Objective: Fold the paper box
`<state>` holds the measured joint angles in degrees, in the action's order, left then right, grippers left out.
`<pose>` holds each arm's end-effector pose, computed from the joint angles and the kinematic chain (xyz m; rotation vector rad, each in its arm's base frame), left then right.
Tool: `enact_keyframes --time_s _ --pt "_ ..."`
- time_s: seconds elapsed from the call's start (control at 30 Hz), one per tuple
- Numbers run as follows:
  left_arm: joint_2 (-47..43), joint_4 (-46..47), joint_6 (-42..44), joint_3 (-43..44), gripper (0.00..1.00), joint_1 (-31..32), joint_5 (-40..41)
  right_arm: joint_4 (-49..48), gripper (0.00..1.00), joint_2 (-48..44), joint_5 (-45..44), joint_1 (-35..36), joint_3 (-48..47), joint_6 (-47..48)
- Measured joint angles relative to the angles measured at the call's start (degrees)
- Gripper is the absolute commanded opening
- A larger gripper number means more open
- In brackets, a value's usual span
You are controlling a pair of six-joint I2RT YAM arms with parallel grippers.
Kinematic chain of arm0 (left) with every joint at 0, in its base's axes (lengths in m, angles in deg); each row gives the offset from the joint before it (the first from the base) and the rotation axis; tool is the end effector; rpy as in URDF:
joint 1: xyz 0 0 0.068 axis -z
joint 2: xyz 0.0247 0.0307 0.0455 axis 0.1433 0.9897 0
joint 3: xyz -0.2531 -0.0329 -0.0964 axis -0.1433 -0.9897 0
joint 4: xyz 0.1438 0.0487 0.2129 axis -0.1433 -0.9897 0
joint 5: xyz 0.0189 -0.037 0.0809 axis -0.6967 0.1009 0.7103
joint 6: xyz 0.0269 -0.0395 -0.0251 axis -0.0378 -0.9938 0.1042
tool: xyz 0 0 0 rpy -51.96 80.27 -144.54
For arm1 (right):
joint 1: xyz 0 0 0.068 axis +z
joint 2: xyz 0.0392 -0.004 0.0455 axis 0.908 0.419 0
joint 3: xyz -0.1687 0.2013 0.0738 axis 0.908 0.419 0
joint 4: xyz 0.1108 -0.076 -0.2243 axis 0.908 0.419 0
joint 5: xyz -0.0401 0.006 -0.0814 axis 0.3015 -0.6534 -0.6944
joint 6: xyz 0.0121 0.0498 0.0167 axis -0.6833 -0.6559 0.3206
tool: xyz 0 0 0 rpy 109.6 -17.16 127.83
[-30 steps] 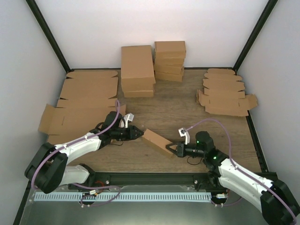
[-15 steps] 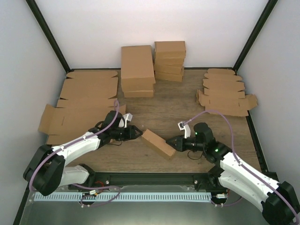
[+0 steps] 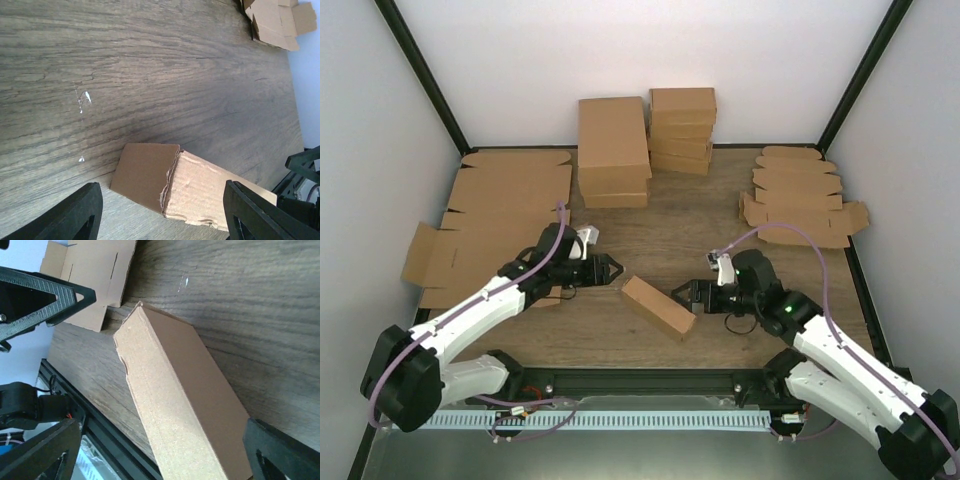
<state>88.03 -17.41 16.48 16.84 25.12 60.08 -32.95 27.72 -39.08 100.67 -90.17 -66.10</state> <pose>0.1914 -0.1416 0.2221 0.1515 2.5030 -0.9925 0.1263 0.1079 0.2290 -0.2179 2.4273 1.1144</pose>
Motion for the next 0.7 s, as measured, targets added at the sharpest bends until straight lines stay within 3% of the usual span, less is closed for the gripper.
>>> enact_keyframes --time_s 0.13,0.23,0.43,0.7 --pt "0.00 -2.58 1.62 1.95 0.81 0.00 1.51 3.98 1.00 -0.48 -3.06 0.00 -2.38 -1.88" --pt "0.00 -4.11 3.08 3.50 0.99 0.00 2.60 7.32 1.00 -0.44 -5.86 -0.02 -3.98 -4.35" --pt "0.70 -5.92 2.64 6.03 1.00 -0.04 4.57 13.86 1.00 2.16 -9.79 -0.02 -6.36 -13.46" --pt "9.49 -7.32 -0.85 9.42 1.00 -0.11 2.40 20.11 1.00 7.30 -10.23 -0.02 -7.17 -25.11"
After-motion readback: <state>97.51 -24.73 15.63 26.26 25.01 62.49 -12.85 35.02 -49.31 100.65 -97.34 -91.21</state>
